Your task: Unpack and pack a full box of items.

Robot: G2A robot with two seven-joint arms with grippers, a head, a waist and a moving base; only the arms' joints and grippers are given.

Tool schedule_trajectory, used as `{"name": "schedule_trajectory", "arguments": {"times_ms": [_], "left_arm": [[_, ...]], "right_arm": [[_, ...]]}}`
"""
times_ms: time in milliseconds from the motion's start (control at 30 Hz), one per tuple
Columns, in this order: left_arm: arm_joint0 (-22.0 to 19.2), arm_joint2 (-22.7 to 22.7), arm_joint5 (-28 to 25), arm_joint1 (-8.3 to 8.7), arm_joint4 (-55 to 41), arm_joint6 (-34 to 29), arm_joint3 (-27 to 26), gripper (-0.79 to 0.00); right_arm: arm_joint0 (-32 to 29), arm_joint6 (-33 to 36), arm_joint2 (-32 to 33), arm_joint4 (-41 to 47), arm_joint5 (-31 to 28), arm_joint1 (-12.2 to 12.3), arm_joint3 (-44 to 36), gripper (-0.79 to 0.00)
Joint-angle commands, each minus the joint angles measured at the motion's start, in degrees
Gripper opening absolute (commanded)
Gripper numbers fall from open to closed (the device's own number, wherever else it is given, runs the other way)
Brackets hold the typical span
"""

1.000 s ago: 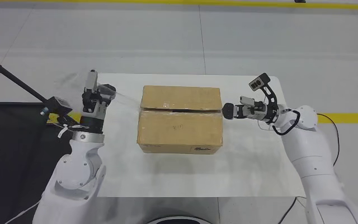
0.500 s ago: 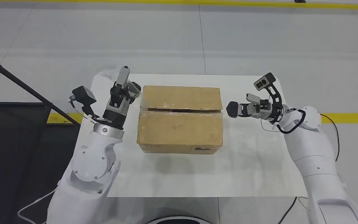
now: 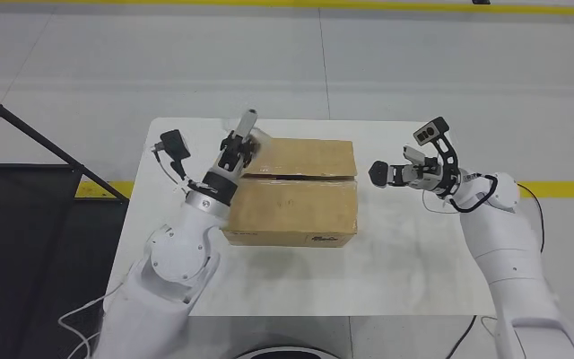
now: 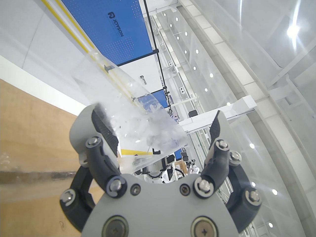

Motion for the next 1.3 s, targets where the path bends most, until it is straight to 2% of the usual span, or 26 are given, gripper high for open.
{"name": "schedule_trajectory", "arguments": {"times_ms": [0,367,967,1267], "left_arm": [[-0.59,0.7,0.32,-0.2,0.26,-0.24,0.47,0.0],[-4.16,5.27,1.69,-1.6,0.78,-1.58,4.46,0.0],[-9.95,12.4,2.57,-4.68,0.51,-0.33,12.38,0.0],[-11.91,14.72,2.79,-6.21,-0.19,-0.16,16.05,0.0]], "right_arm": [[0.11,0.01,0.06,0.14,0.01,0.03,0.32,0.0],[-0.15,0.21,0.96,0.95,0.21,0.38,1.31,0.0],[-2.0,0.31,3.4,2.28,0.3,1.87,2.93,0.0],[-2.45,0.31,1.0,4.5,0.31,2.93,1.39,0.0]]}}
